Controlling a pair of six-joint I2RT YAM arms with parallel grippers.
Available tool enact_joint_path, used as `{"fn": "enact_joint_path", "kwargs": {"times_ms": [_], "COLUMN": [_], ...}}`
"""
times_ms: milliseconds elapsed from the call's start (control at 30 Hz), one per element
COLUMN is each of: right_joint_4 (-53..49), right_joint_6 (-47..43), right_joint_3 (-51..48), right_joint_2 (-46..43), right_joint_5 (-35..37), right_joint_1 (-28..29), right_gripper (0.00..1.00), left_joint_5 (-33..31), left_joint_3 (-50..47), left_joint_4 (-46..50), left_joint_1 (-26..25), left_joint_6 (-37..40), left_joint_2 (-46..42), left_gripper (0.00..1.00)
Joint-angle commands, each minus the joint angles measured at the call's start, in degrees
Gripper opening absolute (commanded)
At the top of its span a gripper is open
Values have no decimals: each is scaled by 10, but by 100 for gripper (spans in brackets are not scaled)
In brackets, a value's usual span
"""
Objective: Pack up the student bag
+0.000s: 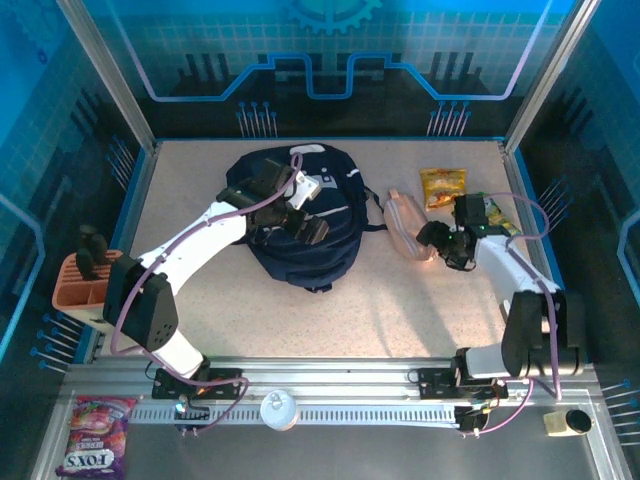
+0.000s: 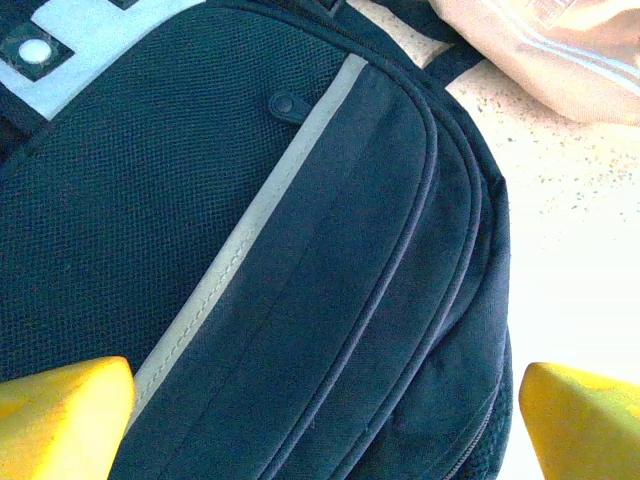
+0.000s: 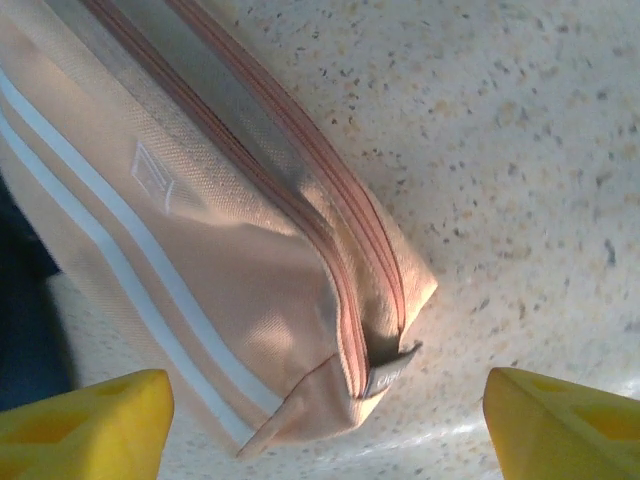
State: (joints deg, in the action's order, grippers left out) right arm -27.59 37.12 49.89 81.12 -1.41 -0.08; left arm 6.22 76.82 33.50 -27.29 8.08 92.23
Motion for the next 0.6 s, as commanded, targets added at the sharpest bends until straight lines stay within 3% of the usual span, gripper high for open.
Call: {"fn": "enact_joint_path", "kwargs": {"times_ms": [0, 100, 233, 567], "right_joint_4": [-42, -29, -29, -31], "right_joint_6": [-137, -158, -166, -176], "right_joint_3": [41, 54, 72, 76], "right_joint_2": [55, 90, 135, 179], "right_joint_5": [19, 4, -3, -30], "right_joint_1": [-11, -15, -19, -20], "right_gripper": [81, 78, 60, 30], "left_joint_5": [-4, -4, -1, 4], "left_joint_3": [30, 40, 53, 80], "left_joint_4": [36, 53, 71, 107], "left_joint_1": [-2, -2, -3, -7], "left_joint_6": [32, 38, 40, 58], "left_joint_2": [14, 24, 34, 55], "left_gripper": [99, 99, 96, 91]}}
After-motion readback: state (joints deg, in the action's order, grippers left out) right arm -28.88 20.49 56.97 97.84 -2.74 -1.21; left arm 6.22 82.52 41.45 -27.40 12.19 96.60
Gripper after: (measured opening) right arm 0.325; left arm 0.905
